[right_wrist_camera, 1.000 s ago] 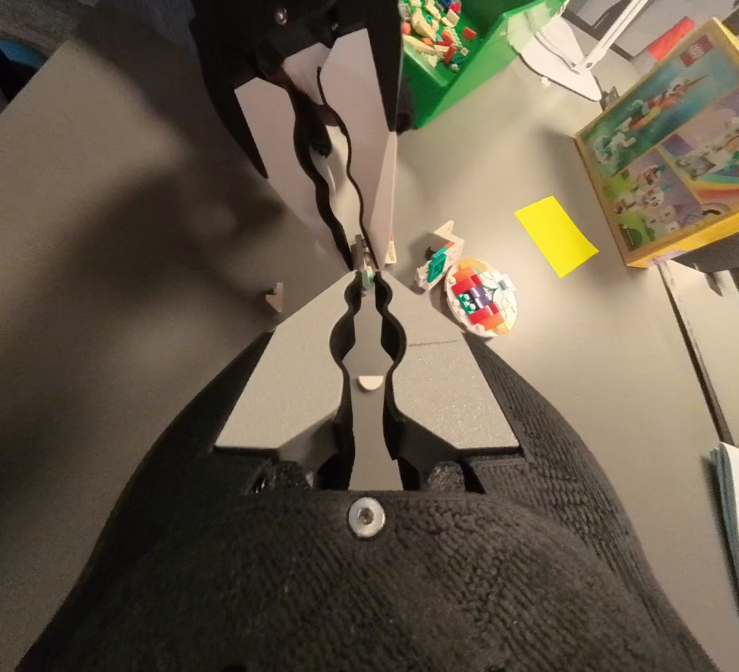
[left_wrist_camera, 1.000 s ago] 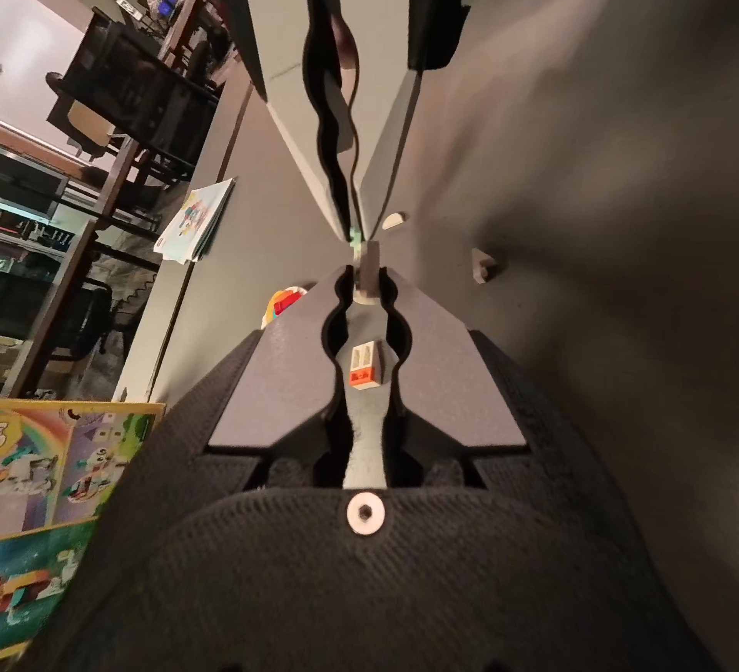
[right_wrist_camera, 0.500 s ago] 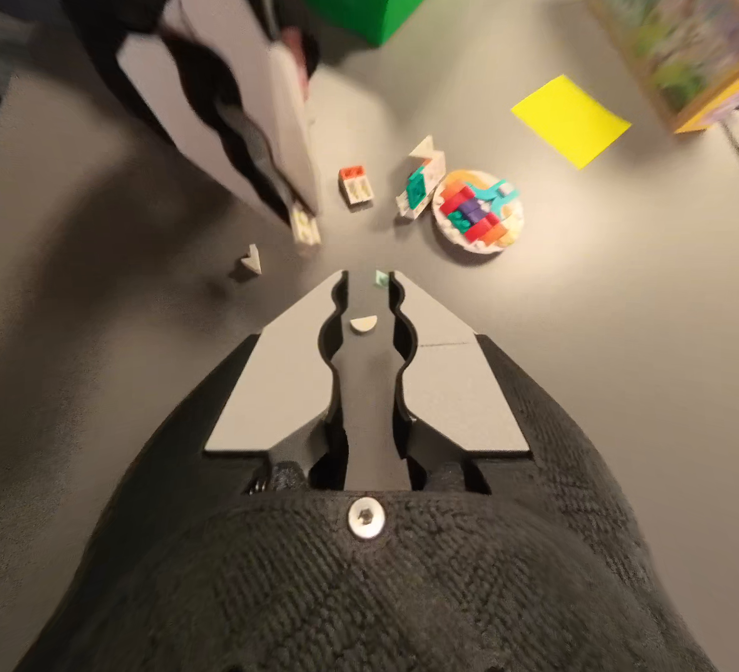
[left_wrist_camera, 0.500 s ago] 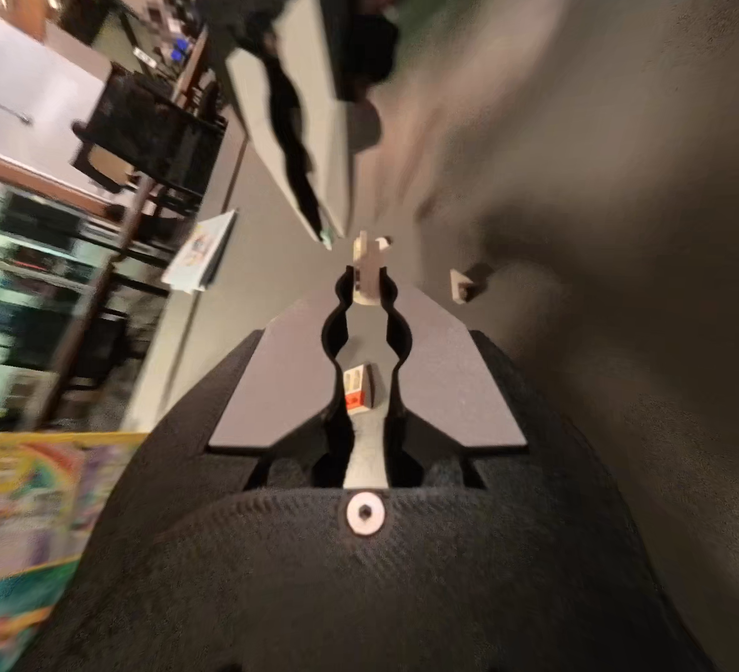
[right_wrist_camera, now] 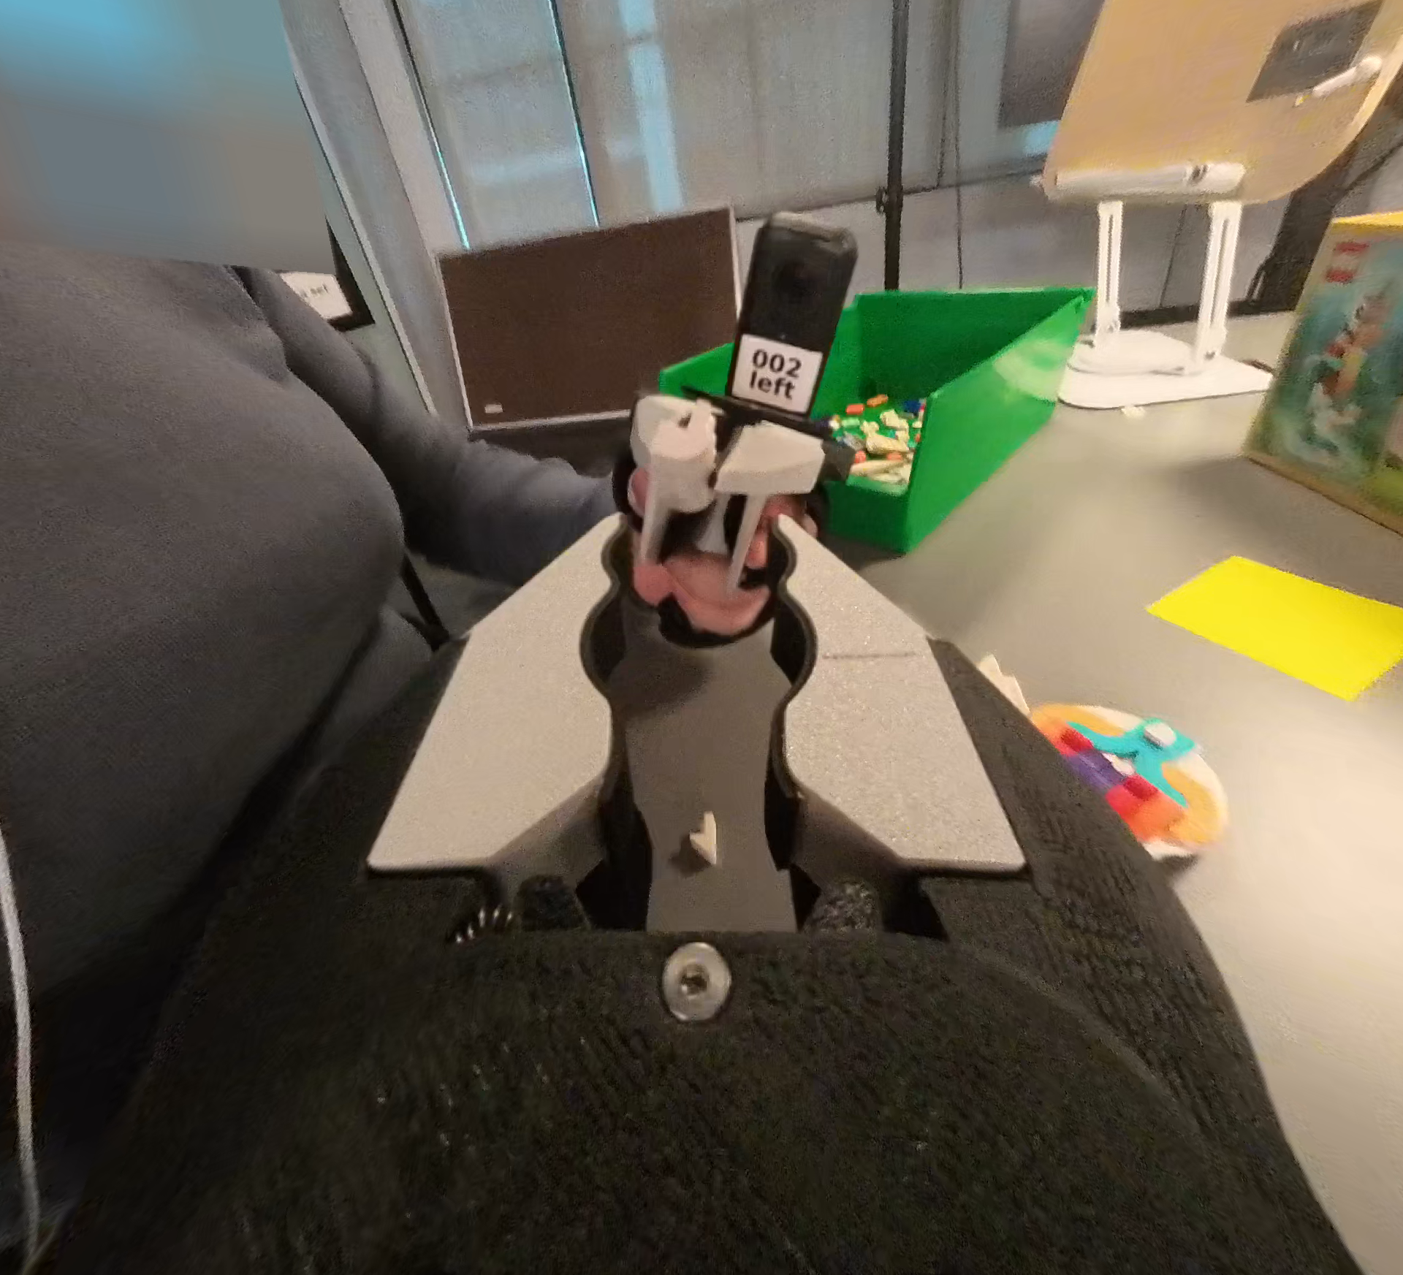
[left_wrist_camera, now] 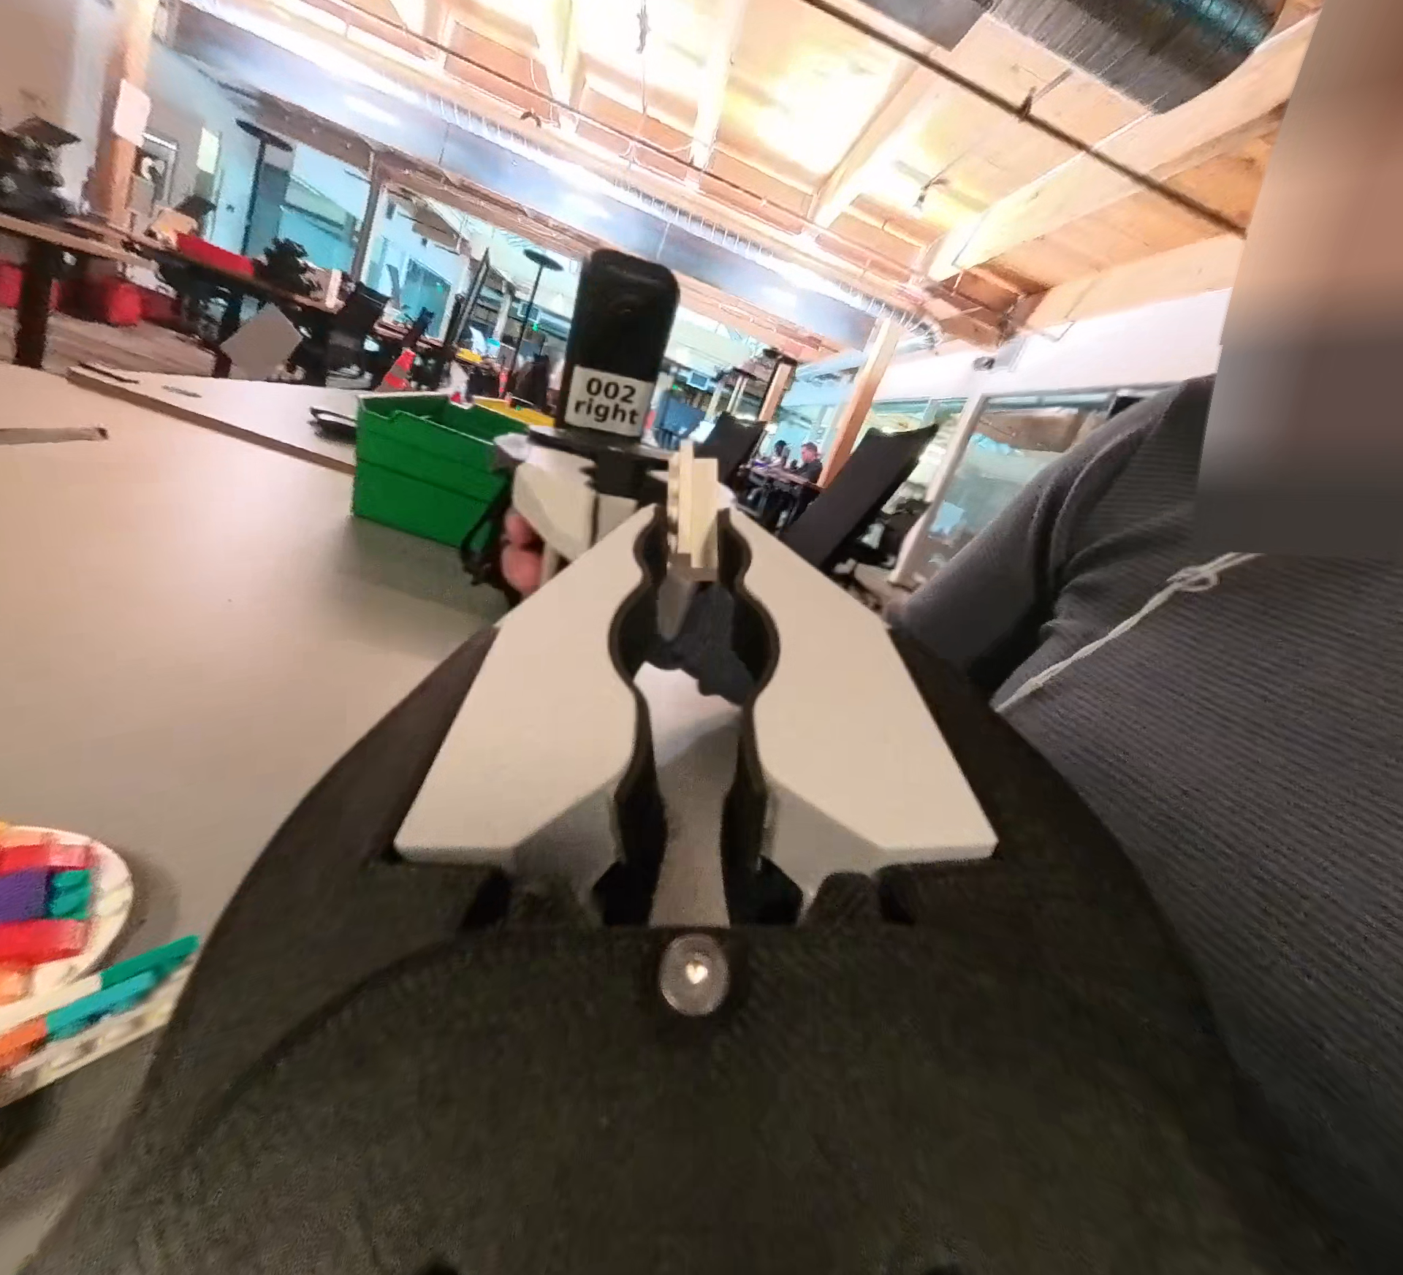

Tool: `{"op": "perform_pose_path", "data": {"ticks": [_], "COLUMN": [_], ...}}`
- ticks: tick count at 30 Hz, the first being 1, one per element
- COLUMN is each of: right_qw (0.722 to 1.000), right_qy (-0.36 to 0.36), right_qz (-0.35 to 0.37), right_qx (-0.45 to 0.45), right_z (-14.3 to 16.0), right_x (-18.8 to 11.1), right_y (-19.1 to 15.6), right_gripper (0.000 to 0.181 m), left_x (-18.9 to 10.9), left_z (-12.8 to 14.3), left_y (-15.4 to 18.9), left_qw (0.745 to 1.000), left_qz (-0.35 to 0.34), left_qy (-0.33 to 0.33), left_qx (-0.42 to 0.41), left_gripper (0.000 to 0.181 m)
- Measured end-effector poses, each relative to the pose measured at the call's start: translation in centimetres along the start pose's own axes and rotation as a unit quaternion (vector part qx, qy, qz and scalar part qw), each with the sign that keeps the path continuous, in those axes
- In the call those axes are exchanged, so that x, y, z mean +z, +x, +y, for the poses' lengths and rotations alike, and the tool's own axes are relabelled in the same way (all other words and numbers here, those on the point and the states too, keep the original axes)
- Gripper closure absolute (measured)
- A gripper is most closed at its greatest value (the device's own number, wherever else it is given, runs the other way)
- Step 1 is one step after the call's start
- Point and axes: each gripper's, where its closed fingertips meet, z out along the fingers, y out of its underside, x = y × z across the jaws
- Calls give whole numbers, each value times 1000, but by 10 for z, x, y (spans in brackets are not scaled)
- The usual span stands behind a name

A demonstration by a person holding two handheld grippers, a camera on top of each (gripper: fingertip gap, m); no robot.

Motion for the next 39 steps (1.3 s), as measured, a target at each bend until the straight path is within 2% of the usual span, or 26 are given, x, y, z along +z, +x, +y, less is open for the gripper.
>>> {"op": "perform_pose_path", "data": {"ticks": [3, 6, 9, 12, 15, 17, 21, 23, 24, 27, 29, 31, 35, 39], "right_qw": [999, 998, 998, 998, 996, 995, 986, 968, 953, 874, 826, 794, 765, 755], "right_qy": [23, 43, 50, 46, 62, 49, 18, -15, -38, -125, -162, -183, -206, -198], "right_qz": [-5, -3, -1, 7, 32, 40, 63, 108, 138, 230, 255, 260, 253, 257], "right_qx": [-21, -40, -44, -36, -59, -82, -153, -224, -268, -410, -477, -518, -556, -569], "right_z": [-5, -10, -10, -9, -15, -13, -10, -8, -7, -1, 4, 10, 19, 21], "right_x": [6, 10, 12, 13, 10, 10, 11, 8, 6, -2, -2, 2, 8, 10], "right_y": [-6, -9, -10, -6, -3, -4, -6, -1, 3, 19, 24, 24, 23, 23], "right_gripper": [163, 163, 154, 146, 155, 162, 174, 174, 174, 173, 173, 173, 173, 174], "left_x": [1, -1, -4, -7, -10, -10, -10, -11, -12, -16, -17, -16, -14, -13], "left_z": [5, -1, -2, -2, 1, 5, 6, 7, 6, 3, 1, 4, 16, 29], "left_y": [4, 11, 9, 1, -3, 1, 2, -5, -11, -19, -22, -26, -32, -35], "left_qw": [999, 999, 999, 999, 988, 978, 976, 974, 971, 967, 977, 987, 992, 990], "left_qz": [5, 37, 39, 1, -33, -35, -34, -58, -83, -124, -123, -117, -97, -92], "left_qy": [-16, 6, 13, 9, -8, -19, -24, -39, -43, -55, -44, -46, -71, -104], "left_qx": [28, 2, 4, 53, 150, 207, 216, 214, 222, 217, 166, 103, 25, -10], "left_gripper": [170, 170, 170, 170, 170, 170, 170, 167, 157, 140, 136, 130, 131, 145]}}
